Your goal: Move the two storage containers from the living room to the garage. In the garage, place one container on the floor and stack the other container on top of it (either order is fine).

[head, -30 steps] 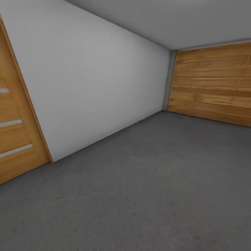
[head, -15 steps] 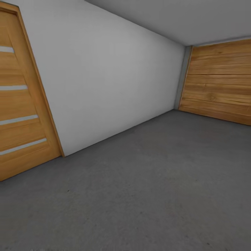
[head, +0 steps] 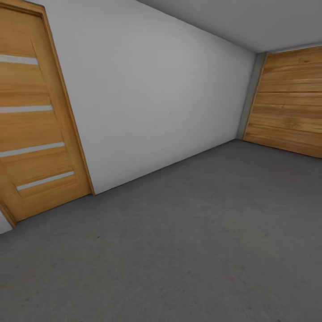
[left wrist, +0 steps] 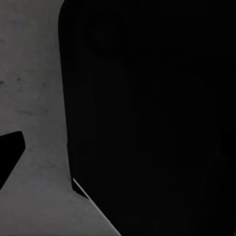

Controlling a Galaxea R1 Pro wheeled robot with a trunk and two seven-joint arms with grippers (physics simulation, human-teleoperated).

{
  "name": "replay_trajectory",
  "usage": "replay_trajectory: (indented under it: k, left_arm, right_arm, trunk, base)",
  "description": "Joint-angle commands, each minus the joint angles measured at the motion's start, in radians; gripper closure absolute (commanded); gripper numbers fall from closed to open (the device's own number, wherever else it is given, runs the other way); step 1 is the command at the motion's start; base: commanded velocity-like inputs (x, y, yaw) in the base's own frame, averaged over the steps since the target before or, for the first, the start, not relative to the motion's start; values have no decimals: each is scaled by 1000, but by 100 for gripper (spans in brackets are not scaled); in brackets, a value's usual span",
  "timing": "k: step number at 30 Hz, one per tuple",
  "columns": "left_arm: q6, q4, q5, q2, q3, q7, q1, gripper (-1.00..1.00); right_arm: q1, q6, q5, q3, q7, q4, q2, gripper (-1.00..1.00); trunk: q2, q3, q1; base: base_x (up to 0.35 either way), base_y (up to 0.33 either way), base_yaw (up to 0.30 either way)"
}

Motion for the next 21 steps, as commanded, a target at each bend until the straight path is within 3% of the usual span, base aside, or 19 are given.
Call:
replay_trajectory:
  k: [1, 21]
  left_arm:
    - [-6, 1, 1, 0, 0, 0, -1, -100]
    - [-16, 1, -3, -12, -1, 0, -1, -100]
  right_arm:
    - [0, 0, 0, 0, -2, -1, 1, -100]
    - [0, 0, 5, 19, -1, -3, 0, -100]
  trunk:
    - [0, -2, 0]
    - [0, -26, 0]
  base:
    - [0, 0, 177]
    - [0, 0, 195]
